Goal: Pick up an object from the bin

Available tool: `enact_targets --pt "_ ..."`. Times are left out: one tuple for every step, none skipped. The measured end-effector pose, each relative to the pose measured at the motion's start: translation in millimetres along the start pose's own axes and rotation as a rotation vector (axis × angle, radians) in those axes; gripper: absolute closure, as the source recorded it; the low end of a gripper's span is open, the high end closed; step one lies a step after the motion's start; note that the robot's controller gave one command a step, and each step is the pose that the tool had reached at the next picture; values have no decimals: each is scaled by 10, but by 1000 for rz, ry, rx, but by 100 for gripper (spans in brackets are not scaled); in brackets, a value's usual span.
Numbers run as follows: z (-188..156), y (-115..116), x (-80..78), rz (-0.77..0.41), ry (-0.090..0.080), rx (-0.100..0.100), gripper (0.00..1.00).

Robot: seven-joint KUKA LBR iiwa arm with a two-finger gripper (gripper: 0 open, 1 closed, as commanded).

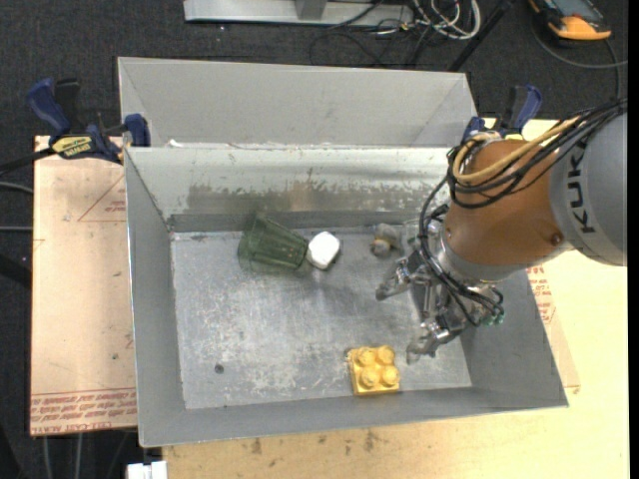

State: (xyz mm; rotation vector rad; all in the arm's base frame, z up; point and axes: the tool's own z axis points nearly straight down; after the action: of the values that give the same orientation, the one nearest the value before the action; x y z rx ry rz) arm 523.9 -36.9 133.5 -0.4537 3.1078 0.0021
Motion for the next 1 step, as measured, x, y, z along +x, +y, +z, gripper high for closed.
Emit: enact_targets --pt "567 236 114 -262 -3 11 100"
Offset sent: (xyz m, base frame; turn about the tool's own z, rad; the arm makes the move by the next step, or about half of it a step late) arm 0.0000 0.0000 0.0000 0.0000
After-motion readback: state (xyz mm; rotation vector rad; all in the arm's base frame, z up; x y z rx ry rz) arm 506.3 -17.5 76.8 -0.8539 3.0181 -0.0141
